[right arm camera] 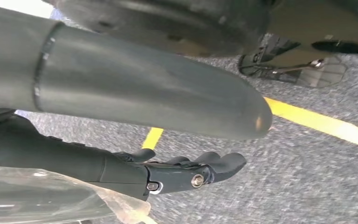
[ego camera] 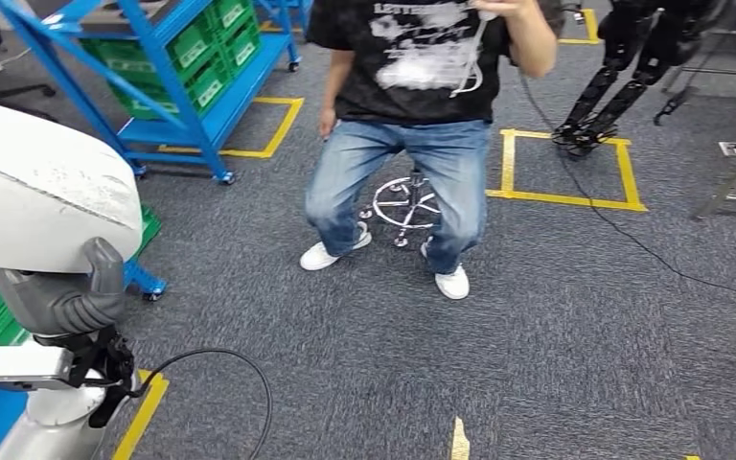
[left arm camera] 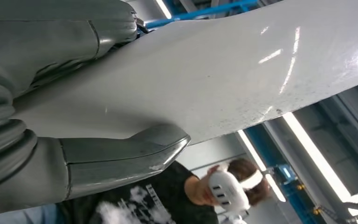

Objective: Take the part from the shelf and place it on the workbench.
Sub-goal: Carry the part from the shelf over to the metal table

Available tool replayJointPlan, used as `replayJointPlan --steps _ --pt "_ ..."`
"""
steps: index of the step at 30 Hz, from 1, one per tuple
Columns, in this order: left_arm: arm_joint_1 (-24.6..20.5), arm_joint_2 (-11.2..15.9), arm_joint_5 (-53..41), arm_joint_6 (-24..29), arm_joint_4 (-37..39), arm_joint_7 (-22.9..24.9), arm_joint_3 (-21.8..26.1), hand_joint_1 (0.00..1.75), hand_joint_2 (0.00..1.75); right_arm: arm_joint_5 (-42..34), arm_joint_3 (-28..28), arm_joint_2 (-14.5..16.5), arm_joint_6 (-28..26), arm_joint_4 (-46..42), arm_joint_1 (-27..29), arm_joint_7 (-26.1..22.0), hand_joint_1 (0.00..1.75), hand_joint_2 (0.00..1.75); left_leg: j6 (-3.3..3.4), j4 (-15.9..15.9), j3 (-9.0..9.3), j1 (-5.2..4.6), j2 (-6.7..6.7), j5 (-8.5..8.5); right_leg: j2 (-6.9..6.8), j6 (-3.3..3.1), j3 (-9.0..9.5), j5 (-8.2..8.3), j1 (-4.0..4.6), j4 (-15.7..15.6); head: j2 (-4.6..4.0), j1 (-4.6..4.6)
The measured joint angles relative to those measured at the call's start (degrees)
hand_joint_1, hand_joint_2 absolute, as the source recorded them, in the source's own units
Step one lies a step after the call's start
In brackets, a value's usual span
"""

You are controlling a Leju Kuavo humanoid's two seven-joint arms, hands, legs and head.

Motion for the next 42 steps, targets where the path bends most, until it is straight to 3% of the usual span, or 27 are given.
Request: replayJointPlan --steps 2,3,4,5,6,7,9,11,15,17,18,21,22,23,25,27,28,30,32,33,35,36,37,38,39,41,42 --pt "0.31 0.19 0.24 -0.67 0.00 0.14 0.21 1.75 1.75 -0.09 0.11 0.01 0.01 0.00 -0.10 -0.01 0.00 0.00 -0.25 7.13 -3.05 0.11 -1.90 -3.85 1.02 -0.39 0.02 0.09 -0.01 -0.05 0.00 -0.26" --pt "0.55 0.30 0.43 -1.04 0.00 0.17 0.27 1.75 1.75 -0.11 0.15 0.02 0.04 -0.01 -0.12 -0.01 0.00 0.00 -0.29 11.16 -4.88 0.10 -2.23 -5.46 1.63 -0.47 0.02 0.09 0.05 -0.04 0.00 -0.29" --pt "0.78 0.40 0.65 -1.33 0.00 0.18 0.32 1.75 1.75 -0.14 0.22 0.02 0.08 0.00 -0.10 0.00 0.00 0.00 -0.28 13.85 -6.17 0.09 -2.35 -6.10 2.24 -0.50 0.03 0.11 0.11 -0.02 0.00 -0.30" --pt "0.95 0.48 0.86 -1.54 0.00 0.17 0.37 1.75 1.75 -0.16 0.31 0.01 0.10 0.01 -0.05 0.02 0.00 0.00 -0.20 14.42 -6.54 0.08 -2.40 -5.54 2.87 -0.51 0.05 0.12 0.16 0.02 0.00 -0.30" --pt "1.04 0.54 0.97 -1.69 -0.01 0.16 0.42 1.75 1.75 -0.18 0.40 0.01 0.12 0.01 0.00 0.03 0.00 0.00 -0.07 12.62 -5.83 0.08 -2.52 -3.87 3.49 -0.51 0.10 0.12 0.18 0.07 0.00 -0.29" --pt "1.08 0.60 1.05 -1.81 -0.02 0.13 0.48 1.75 1.75 -0.21 0.49 0.02 0.13 0.02 0.02 0.05 0.00 0.00 0.12 8.85 -4.21 0.10 -2.99 -1.49 4.10 -0.49 0.17 0.11 0.18 0.15 0.00 -0.30" --pt "1.11 0.72 1.09 -1.98 -0.07 0.05 0.60 1.75 1.75 -0.23 0.60 0.10 0.18 0.02 -0.04 0.05 0.00 0.00 0.56 1.41 -0.87 0.15 -4.88 1.69 5.19 -0.28 0.12 0.08 0.25 0.38 0.00 -0.27" --pt "1.14 0.76 1.09 -2.03 -0.09 0.01 0.65 1.75 1.75 -0.24 0.64 0.18 0.21 0.02 -0.12 0.05 0.00 0.00 0.80 -1.48 0.40 0.21 -6.20 2.18 5.77 -0.05 -0.07 0.06 0.35 0.58 0.00 -0.25" --pt "1.15 0.76 1.07 -2.04 -0.10 0.01 0.66 1.75 1.75 -0.24 0.67 0.17 0.21 0.02 -0.15 0.05 0.00 0.00 0.82 -1.88 0.53 0.22 -6.14 2.18 5.96 0.02 -0.18 0.06 0.33 0.65 0.00 -0.27" --pt "1.16 0.77 1.05 -2.06 -0.13 -0.01 0.71 1.75 1.75 -0.27 0.79 0.19 0.22 0.02 -0.10 0.05 0.00 0.00 0.92 -1.89 0.45 0.07 -5.87 2.10 6.24 0.38 -0.40 0.23 0.15 0.53 0.00 -0.29" --pt "1.16 0.74 1.03 -2.09 -0.14 -0.06 0.76 1.75 1.75 -0.30 0.88 0.21 0.26 0.02 -0.05 0.05 0.00 0.00 1.33 -2.08 0.40 0.08 -5.14 2.27 5.29 0.83 -1.56 -0.81 0.10 2.27 0.00 -0.15" --pt "1.29 0.67 1.03 -2.23 -0.15 -0.20 0.96 1.75 1.75 -0.45 1.09 0.26 0.38 0.02 0.01 0.00 0.00 0.00 2.52 -2.71 0.34 0.14 -1.99 2.81 1.59 2.14 -8.18 -6.68 0.01 14.84 0.00 0.22" --pt "1.36 0.66 1.05 -2.32 -0.15 -0.21 0.99 1.75 1.75 -0.51 1.10 0.26 0.39 0.02 0.04 -0.01 0.00 0.00 2.52 -2.70 0.33 0.10 -1.33 2.78 1.34 2.26 -9.07 -7.02 -0.05 16.88 0.00 0.21" --pt "1.39 0.66 1.07 -2.42 -0.15 -0.21 1.00 1.75 1.75 -0.61 1.11 0.26 0.39 0.02 0.10 -0.01 0.00 0.00 2.49 -2.68 0.36 0.10 -0.83 2.74 1.15 2.30 -8.45 -5.98 -0.10 15.87 0.00 0.22" --pt "1.42 0.66 1.09 -2.60 -0.16 -0.25 1.04 1.75 1.75 -0.87 1.11 0.26 0.39 0.03 0.12 -0.05 0.00 0.00 2.24 -2.63 0.51 0.05 0.04 2.56 -0.43 2.22 -4.17 -2.49 -0.12 8.03 0.00 0.25" --pt "1.53 0.70 1.34 -2.72 -0.25 -0.50 1.24 1.75 1.75 -1.11 1.11 0.27 0.39 0.04 -0.06 -0.13 0.00 0.00 1.72 -2.42 0.59 -0.21 0.81 2.31 -1.98 1.70 -0.44 -0.64 0.14 1.44 0.00 0.35" --pt "1.65 0.73 1.58 -2.81 -0.34 -0.69 1.42 1.75 1.75 -1.19 1.11 0.27 0.39 0.04 -0.11 -0.16 0.00 0.00 1.49 -2.36 0.62 -0.33 1.19 2.25 -2.18 1.40 0.13 -0.65 0.32 0.42 0.00 0.39" --pt "1.88 0.77 2.19 -3.02 -0.62 -0.98 1.82 1.75 1.75 -1.29 1.11 0.28 0.41 0.05 0.04 -0.19 0.00 0.00 0.94 -2.40 0.76 -0.33 1.84 2.15 -1.20 0.72 0.19 -0.48 0.44 0.29 0.00 0.45" --pt "1.98 0.81 2.54 -3.13 -0.94 -1.04 2.13 1.75 1.75 -1.34 1.11 0.30 0.43 0.07 0.23 -0.19 0.00 0.00 0.35 -1.12 0.45 -0.10 0.72 0.84 -0.30 0.10 0.27 -0.25 0.27 0.07 0.00 0.37" --pt "2.06 0.89 2.65 -3.18 -1.07 -1.08 2.28 1.75 1.75 -1.37 1.11 0.30 0.43 0.07 0.21 -0.19 0.00 0.00 0.12 1.19 -0.47 0.00 -0.36 -0.71 0.15 -0.19 0.34 -0.13 0.16 -0.04 0.00 0.26" --pt "2.41 1.06 2.92 -3.31 -1.21 -1.22 2.60 1.75 1.75 -1.41 1.12 0.32 0.49 0.08 0.12 -0.17 0.00 0.00 -0.04 8.95 -3.85 0.05 -2.03 -4.53 1.21 -0.53 0.34 -0.08 0.21 -0.04 0.00 0.04" --pt "2.64 1.13 3.02 -3.41 -1.22 -1.30 2.77 1.75 1.75 -1.43 1.13 0.32 0.55 0.09 0.12 -0.15 0.00 0.00 -0.03 12.52 -5.53 0.04 -2.27 -5.76 1.82 -0.59 0.34 -0.08 0.26 -0.02 0.00 0.03" --pt "2.84 1.17 3.04 -3.54 -1.22 -1.38 2.96 1.75 1.75 -1.45 1.15 0.33 0.63 0.10 0.16 -0.13 0.00 0.00 0.02 14.44 -6.51 0.03 -2.36 -5.91 2.45 -0.61 0.36 -0.08 0.31 0.00 0.00 0.02" --pt "2.98 1.19 3.04 -3.67 -1.23 -1.44 3.15 1.75 1.75 -1.50 1.19 0.33 0.69 0.12 0.21 -0.13 0.00 0.00 0.14 14.03 -6.45 0.04 -2.44 -4.86 3.09 -0.61 0.39 -0.08 0.34 0.05 0.00 0.02" --pt "3.06 1.21 3.03 -3.84 -1.24 -1.51 3.33 1.75 1.75 -1.53 1.23 0.33 0.74 0.15 0.23 -0.17 0.00 0.00 0.31 11.25 -5.30 0.04 -2.70 -2.79 3.74 -0.60 0.46 -0.08 0.34 0.12 0.00 0.02" --pt "3.08 1.23 3.07 -4.12 -1.28 -1.66 3.56 1.75 1.75 -1.55 1.38 0.39 0.79 0.19 0.15 -0.39 0.00 0.00 0.70 3.26 -1.84 0.12 -4.46 1.29 4.92 -0.47 0.44 -0.11 0.36 0.37 0.00 0.02" --pt "3.09 1.24 3.17 -4.23 -1.33 -1.71 3.64 1.75 1.75 -1.53 1.46 0.43 0.80 0.19 0.07 -0.50 0.00 0.00 0.84 0.31 -0.57 0.12 -5.31 2.28 5.46 -0.27 0.26 -0.09 0.35 0.51 0.00 0.01"
